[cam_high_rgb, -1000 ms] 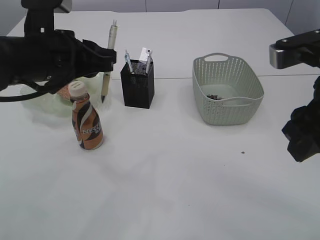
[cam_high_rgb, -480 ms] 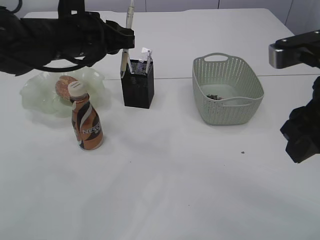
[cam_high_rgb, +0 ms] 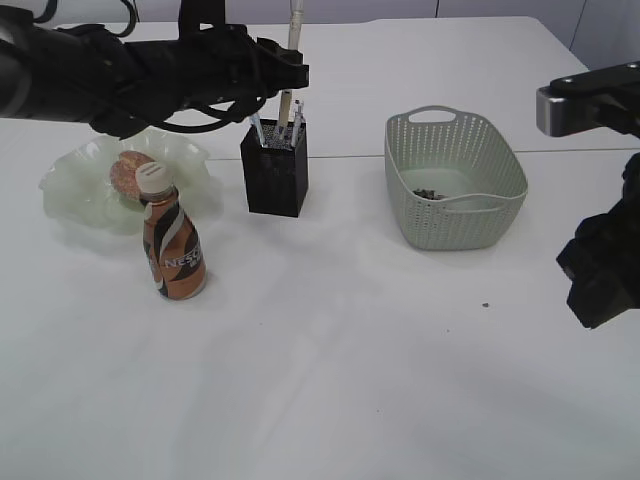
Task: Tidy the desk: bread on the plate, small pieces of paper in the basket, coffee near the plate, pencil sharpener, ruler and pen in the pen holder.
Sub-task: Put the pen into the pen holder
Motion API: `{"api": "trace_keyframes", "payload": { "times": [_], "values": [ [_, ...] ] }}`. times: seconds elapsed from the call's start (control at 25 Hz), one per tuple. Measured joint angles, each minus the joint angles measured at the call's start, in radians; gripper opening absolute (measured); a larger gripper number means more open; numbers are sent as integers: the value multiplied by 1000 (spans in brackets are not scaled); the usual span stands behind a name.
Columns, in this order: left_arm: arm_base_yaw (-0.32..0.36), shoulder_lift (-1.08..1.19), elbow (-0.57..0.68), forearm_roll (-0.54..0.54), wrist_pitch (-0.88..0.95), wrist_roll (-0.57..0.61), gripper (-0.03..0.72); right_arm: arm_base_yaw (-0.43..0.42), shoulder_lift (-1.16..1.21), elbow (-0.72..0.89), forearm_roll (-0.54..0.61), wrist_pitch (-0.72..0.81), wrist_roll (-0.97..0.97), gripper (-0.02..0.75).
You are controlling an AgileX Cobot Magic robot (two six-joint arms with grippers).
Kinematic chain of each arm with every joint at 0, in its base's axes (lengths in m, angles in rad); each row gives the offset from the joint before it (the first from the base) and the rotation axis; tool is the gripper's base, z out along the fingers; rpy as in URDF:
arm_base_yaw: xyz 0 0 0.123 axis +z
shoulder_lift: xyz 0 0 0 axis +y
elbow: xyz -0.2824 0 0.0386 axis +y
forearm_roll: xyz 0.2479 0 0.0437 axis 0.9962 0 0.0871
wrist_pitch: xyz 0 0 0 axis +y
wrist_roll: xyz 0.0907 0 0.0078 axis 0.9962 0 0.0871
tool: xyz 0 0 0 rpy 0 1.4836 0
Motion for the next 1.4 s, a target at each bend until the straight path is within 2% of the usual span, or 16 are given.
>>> {"api": "trace_keyframes", "payload": {
  "times": [0.28,0.52,0.8,1.4],
  "values": [
    [3,75,-61,-4,-25,23,68,0,0,0,6,0,2,375],
    [32,120,-61,-112,-64,56,68,0,0,0,6,0,2,375],
    [43,126,-61,-173,-95,154,68,0,0,0,6,0,2,375],
    [43,163,-61,-183,-122,177,81,0,0,0,6,2,2,375]
  ]
}}
